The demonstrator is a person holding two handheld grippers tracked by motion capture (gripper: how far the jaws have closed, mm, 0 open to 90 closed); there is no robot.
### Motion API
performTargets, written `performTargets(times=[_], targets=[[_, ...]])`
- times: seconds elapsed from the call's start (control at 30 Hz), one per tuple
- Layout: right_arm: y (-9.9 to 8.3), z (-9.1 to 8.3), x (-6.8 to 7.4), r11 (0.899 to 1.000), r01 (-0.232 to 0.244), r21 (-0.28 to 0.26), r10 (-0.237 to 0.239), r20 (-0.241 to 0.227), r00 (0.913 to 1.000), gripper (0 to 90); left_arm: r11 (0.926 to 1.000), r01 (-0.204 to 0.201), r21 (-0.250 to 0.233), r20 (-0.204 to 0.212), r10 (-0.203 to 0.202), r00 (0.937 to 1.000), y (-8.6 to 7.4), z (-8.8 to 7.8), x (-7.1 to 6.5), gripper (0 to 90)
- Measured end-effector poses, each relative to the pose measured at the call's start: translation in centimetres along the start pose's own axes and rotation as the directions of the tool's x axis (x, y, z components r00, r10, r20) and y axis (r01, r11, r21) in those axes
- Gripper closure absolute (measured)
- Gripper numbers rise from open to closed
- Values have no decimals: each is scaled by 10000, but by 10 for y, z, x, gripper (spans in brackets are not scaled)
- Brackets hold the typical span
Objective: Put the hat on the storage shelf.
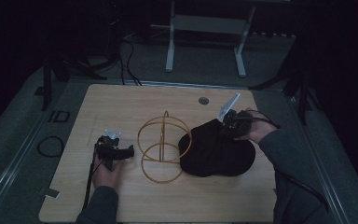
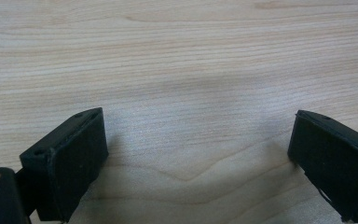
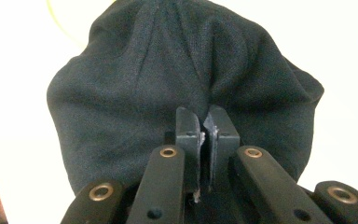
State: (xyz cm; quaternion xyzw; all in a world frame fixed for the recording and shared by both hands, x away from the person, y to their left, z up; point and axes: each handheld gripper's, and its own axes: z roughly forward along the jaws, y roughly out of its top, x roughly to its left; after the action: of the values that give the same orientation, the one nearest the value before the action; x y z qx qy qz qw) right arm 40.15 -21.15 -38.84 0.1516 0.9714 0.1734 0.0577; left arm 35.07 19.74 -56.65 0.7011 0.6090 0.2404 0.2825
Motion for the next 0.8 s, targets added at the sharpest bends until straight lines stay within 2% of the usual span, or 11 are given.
performTargets(times=[0.23, 0.57, 0.8], targets=[[-3, -11, -1, 10000, 50, 21, -50, 122, 9999, 854, 10000, 2, 1, -2, -2, 10000, 0, 0, 0, 42], [-9, -30, -3, 9993, 42, -360, -26, 418, 9991, 855, 10000, -1, 4, -2, 1, 10000, 0, 0, 0, 42], [-6, -39, -2, 9995, 302, -17, -301, 375, 9988, 855, 10000, 3, -1, -2, -3, 10000, 0, 0, 0, 42]])
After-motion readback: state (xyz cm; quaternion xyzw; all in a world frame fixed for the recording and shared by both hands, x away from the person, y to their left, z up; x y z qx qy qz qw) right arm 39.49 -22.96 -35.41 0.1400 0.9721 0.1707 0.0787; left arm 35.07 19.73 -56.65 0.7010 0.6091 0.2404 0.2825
